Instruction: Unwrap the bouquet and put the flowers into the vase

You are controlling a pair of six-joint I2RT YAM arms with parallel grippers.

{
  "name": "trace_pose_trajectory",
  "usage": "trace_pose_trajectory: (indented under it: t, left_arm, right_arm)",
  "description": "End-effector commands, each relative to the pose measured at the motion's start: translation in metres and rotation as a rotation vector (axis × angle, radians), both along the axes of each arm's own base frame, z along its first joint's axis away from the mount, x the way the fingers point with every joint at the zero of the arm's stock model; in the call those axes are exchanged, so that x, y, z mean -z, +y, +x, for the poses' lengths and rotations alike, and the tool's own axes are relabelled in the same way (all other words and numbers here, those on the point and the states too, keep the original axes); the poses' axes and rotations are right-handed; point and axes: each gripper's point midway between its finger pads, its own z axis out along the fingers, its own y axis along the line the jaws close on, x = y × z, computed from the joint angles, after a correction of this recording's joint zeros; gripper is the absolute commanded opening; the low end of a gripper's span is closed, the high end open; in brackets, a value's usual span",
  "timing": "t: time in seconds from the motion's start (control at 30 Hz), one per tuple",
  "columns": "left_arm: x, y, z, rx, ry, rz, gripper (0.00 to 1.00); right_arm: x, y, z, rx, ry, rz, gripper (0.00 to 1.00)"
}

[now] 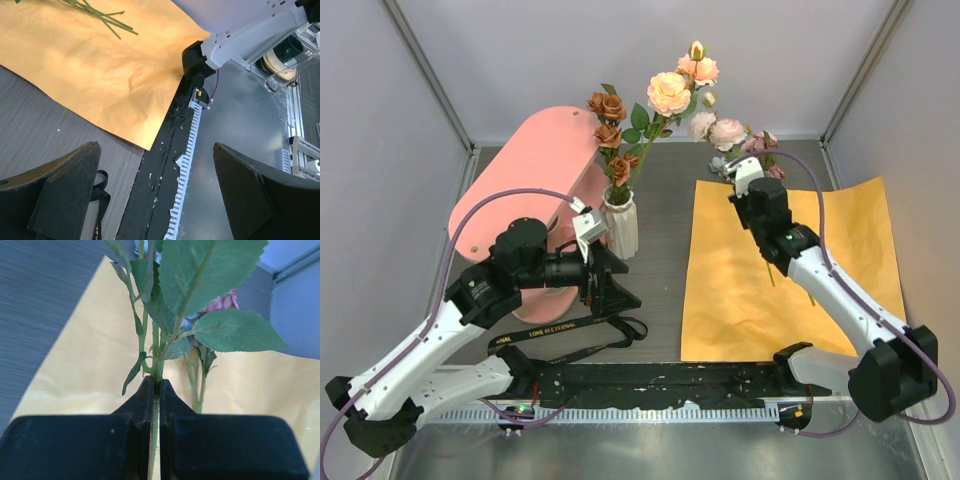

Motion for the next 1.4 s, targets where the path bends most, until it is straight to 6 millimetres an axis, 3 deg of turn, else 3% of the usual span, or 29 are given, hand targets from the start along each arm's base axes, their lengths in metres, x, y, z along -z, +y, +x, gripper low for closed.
trace_pose_trajectory:
  t: [0.0,0.07,0.1,0.23,0.27,0.37,0.47,0.6,0.67,0.73,0.77,0.8,0.83,0.93,1.13,1.33,1.37]
  left_arm:
    - [-0.038,-0.008,0.004,-0.003,-0.032,-0.106,1.0]
    - [-0.042,-0.014,0.006,0.005,-0.021,-0.126,1.0]
    - [-0.043,-0.017,0.007,0.009,-0.008,-0.134,1.0]
    - [-0.047,-0.032,0.013,0.013,0.066,-0.176,1.0]
    - [-0.051,-0.036,0.016,0.017,0.062,-0.202,1.0]
    - [-0.053,-0.052,0.026,0.023,0.101,-0.252,0.98]
    - [-0.053,-0.072,0.045,0.007,0.134,-0.283,0.88]
    - [-0.061,-0.096,0.069,-0.036,0.15,-0.333,0.68]
    - [-0.065,-0.11,0.078,-0.042,0.129,-0.354,0.64]
    - [-0.067,-0.122,0.078,-0.025,0.112,-0.363,0.66]
    - [-0.076,-0.127,0.08,-0.019,0.092,-0.376,0.72]
    - [-0.068,-0.137,0.082,-0.012,0.105,-0.358,0.75]
    - [-0.076,-0.141,0.082,-0.003,0.093,-0.37,0.78]
    - [-0.08,-0.153,0.084,0.007,0.071,-0.381,0.78]
    - [-0.089,-0.169,0.077,0.039,0.04,-0.377,0.65]
    - [-0.095,-0.167,0.078,0.022,0.037,-0.391,0.43]
    - [-0.095,-0.166,0.077,0.021,0.036,-0.391,0.34]
  right_arm:
    - [-0.024,0.027,-0.014,-0.096,-0.068,0.331,0.01]
    - [-0.036,0.038,-0.021,-0.161,-0.105,0.436,0.01]
    - [-0.052,0.041,-0.03,-0.189,-0.139,0.513,0.01]
    - [-0.068,0.063,-0.063,-0.308,-0.133,0.701,0.01]
    - [-0.061,0.065,-0.07,-0.319,-0.122,0.726,0.01]
    - [-0.081,0.077,-0.102,-0.413,-0.178,0.862,0.01]
    - [-0.101,0.088,-0.128,-0.534,-0.237,0.953,0.01]
    - [-0.12,0.092,-0.151,-0.624,-0.274,0.953,0.01]
    - [-0.132,0.096,-0.164,-0.692,-0.29,0.952,0.01]
    - [-0.139,0.099,-0.171,-0.733,-0.299,0.955,0.01]
    - [-0.141,0.101,-0.174,-0.748,-0.293,0.963,0.01]
    - [-0.141,0.103,-0.178,-0.773,-0.28,0.961,0.01]
    - [-0.143,0.104,-0.181,-0.786,-0.277,0.96,0.01]
    - [-0.144,0.106,-0.186,-0.817,-0.265,0.943,0.01]
    - [-0.149,0.111,-0.196,-0.862,-0.267,0.961,0.01]
    - [-0.153,0.116,-0.203,-0.899,-0.26,0.982,0.01]
    - [-0.153,0.116,-0.203,-0.898,-0.258,0.985,0.01]
